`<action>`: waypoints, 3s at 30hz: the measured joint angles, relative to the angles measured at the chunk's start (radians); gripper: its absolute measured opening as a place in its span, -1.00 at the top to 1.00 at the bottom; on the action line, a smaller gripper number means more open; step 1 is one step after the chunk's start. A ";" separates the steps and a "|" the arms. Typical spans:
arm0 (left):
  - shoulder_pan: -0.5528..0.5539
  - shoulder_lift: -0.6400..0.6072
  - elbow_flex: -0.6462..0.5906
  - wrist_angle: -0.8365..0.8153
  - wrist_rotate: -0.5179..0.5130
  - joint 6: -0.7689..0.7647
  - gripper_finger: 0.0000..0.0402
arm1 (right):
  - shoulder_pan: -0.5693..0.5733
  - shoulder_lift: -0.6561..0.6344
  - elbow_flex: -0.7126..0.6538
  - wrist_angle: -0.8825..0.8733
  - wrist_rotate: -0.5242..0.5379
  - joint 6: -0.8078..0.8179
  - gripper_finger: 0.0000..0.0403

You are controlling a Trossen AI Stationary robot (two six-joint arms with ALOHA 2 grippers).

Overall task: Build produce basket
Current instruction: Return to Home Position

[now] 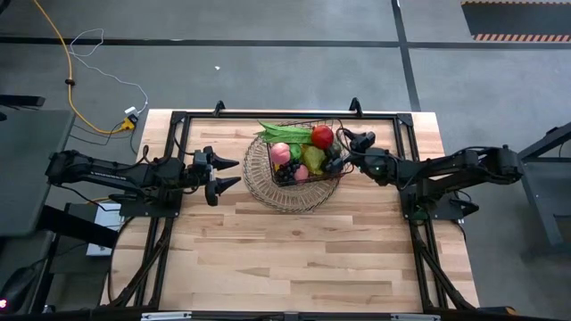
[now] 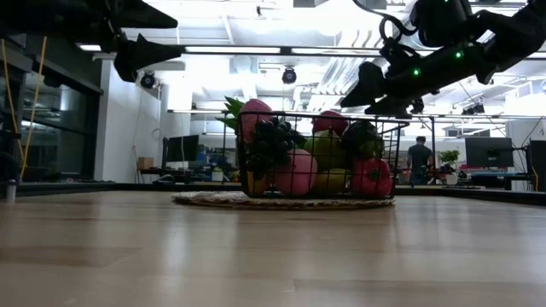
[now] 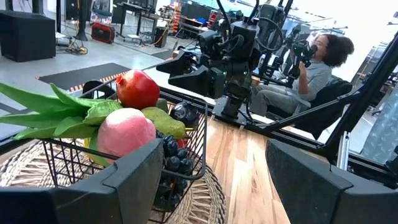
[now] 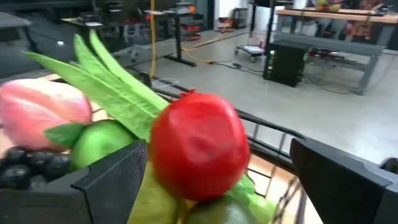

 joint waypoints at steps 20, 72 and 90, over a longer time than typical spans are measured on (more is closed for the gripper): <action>0.000 0.000 0.000 -0.001 0.004 0.001 -0.35 | 0.123 -0.077 0.000 0.205 -0.594 -0.110 -0.90; -0.007 -0.608 -0.284 -0.068 0.117 0.265 1.00 | 0.153 -0.077 0.000 0.237 -0.591 -0.101 -0.90; 0.208 -0.607 -0.284 -0.182 0.366 0.215 1.00 | 0.151 -0.077 0.000 0.201 -0.581 -0.043 -0.90</action>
